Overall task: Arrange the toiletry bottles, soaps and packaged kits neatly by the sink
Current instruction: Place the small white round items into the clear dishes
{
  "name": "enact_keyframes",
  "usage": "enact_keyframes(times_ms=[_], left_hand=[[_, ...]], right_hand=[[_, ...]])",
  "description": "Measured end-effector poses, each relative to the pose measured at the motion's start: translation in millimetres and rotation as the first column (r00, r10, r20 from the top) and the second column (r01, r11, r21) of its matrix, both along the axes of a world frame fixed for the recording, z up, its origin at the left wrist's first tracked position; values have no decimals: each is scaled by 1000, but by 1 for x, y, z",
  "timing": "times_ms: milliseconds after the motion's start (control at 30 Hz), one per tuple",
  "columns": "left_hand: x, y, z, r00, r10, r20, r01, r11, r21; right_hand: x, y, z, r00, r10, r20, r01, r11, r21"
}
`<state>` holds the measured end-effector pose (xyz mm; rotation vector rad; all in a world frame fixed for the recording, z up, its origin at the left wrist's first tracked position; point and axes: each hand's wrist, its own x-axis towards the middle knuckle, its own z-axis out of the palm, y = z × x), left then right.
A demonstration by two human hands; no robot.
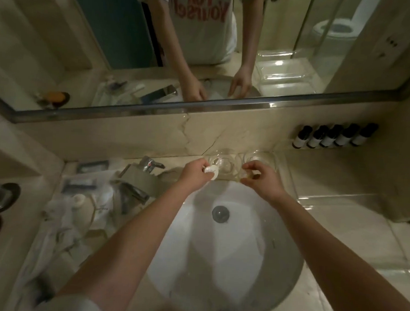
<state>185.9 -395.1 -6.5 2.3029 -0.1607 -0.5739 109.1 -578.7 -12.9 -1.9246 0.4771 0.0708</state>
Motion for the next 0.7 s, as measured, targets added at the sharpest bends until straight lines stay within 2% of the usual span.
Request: enact_keyframes(times_ms=[133, 233, 333, 433, 567, 700], left_hand=[[34, -24, -8, 998, -58, 27, 55, 991, 118], [48, -40, -15, 988, -157, 7, 150, 959, 241], [55, -50, -22, 961, -275, 18, 246, 887, 390], [59, -53, -29, 947, -316, 52, 249, 828, 503], [58, -48, -32, 935, -324, 143, 217, 842, 494], [56, -41, -36, 936, -317, 155, 222, 870, 440]], right_hand=[[28, -9, -9, 1000, 12, 16, -11, 998, -57], [48, -11, -16, 994, 107, 27, -101, 983, -153], [64, -11, -18, 963, 267, -31, -261, 903, -342], [73, -10, -15, 932, 349, -102, -354, 805, -476], [76, -13, -17, 891, 421, -170, -435, 686, -582], [80, -14, -26, 899, 418, -130, -397, 654, -643]])
